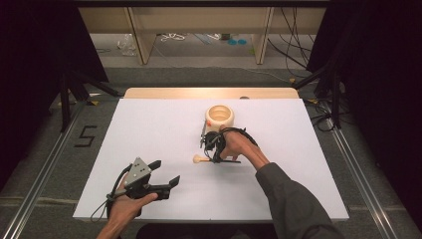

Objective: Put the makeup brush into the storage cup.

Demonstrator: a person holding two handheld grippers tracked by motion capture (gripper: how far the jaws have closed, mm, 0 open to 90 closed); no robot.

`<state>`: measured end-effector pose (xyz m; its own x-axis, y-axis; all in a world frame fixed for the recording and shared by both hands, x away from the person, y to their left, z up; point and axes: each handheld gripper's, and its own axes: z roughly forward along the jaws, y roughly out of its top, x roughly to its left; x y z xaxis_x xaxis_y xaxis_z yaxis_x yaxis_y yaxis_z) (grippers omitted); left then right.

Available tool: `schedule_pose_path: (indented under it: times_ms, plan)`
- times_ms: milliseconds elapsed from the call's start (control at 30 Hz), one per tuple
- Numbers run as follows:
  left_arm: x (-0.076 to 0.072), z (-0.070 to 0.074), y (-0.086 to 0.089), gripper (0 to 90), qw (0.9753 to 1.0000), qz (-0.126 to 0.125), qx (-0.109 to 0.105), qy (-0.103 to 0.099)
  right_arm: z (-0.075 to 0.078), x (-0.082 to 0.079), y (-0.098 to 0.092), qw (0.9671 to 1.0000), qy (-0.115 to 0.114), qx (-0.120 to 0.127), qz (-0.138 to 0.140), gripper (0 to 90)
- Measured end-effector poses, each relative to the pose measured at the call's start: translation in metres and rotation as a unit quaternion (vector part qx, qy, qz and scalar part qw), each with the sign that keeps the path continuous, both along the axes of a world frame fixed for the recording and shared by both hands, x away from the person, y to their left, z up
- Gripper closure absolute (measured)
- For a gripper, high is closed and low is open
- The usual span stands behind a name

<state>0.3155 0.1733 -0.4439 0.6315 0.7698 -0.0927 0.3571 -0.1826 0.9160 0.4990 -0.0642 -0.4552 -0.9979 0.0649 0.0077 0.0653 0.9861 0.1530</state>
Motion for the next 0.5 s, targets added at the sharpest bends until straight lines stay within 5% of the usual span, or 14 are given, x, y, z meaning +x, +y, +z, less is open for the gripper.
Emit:
schedule_pose_path:
  times_ms: [233,300,500]
  plan:
    - [0.000,-0.001,-0.001,16.1,1.0000,0.002,-0.003,0.003,0.007,-0.002,-0.007,0.9997,-0.011,0.009,-0.019,83.3]
    - [0.000,-0.001,-0.001,16.1,1.0000,0.002,-0.003,0.003,0.012,-0.002,-0.009,0.9992,-0.006,0.037,-0.017,83.3]
    - [0.000,-0.001,-0.001,16.1,1.0000,0.002,0.000,0.004,0.018,-0.003,-0.013,0.9979,-0.014,0.059,-0.026,83.3]
